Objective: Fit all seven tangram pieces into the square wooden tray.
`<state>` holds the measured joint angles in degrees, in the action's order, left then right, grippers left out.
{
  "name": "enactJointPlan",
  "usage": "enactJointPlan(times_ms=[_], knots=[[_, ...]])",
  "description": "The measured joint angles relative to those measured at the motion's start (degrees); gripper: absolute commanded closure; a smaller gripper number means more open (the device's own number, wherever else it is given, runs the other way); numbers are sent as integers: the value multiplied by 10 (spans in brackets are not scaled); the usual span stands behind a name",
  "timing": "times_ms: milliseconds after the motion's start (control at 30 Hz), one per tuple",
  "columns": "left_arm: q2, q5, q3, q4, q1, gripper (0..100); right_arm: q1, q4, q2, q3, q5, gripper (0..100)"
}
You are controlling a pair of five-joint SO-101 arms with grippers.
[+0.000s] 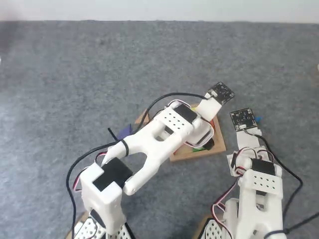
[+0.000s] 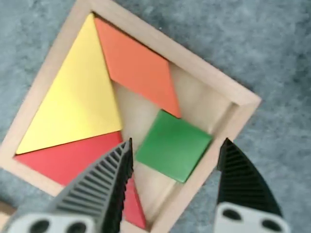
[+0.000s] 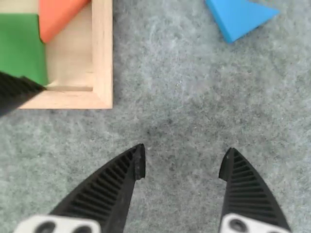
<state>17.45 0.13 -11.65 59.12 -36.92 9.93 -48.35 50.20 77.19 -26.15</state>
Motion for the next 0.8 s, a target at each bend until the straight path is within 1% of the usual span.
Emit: enactJointPlan(times_ms=[333, 500, 800], knots=[[36, -15, 4, -25, 13, 743, -3, 0, 0, 0, 0, 728], [37, -31, 11, -20, 44, 743, -4, 0, 0, 0, 0, 728], [37, -40, 11, -6, 45, 743, -4, 0, 0, 0, 0, 728]])
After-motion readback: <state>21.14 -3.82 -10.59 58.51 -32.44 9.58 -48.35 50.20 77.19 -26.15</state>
